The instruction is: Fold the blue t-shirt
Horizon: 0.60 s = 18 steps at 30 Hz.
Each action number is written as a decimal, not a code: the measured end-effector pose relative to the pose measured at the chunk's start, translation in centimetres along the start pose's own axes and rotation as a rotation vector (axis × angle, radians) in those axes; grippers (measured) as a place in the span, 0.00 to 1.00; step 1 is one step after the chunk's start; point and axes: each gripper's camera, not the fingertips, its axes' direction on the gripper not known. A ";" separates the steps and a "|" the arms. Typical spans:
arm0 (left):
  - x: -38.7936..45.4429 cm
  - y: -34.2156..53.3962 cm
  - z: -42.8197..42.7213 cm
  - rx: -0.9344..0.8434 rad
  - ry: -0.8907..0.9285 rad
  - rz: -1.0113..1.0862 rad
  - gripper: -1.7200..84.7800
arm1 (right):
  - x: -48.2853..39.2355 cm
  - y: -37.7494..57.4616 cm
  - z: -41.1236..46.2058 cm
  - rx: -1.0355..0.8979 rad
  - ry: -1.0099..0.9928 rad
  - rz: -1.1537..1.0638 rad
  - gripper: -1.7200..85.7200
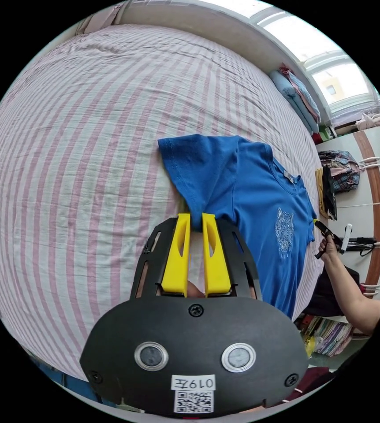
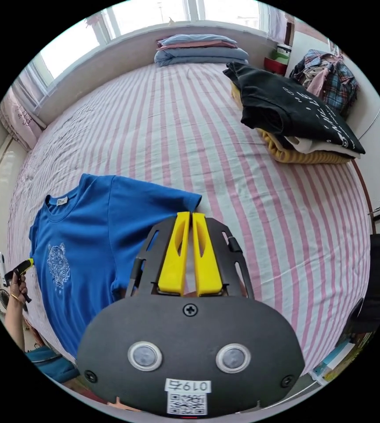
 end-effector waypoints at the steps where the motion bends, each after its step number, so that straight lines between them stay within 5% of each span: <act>1: -0.1 -0.1 -0.7 -0.002 -0.026 0.001 0.10 | 0.0 -0.1 -0.2 0.002 0.006 -0.004 0.07; 9: 6.2 -7.9 -5.3 0.154 -0.128 0.310 0.14 | -6.8 -3.9 -4.3 0.182 0.032 -0.460 0.11; 18: 14.6 -19.1 0.5 -0.051 -0.174 0.636 0.17 | -12.5 -8.7 0.0 -0.077 -0.103 -0.709 0.14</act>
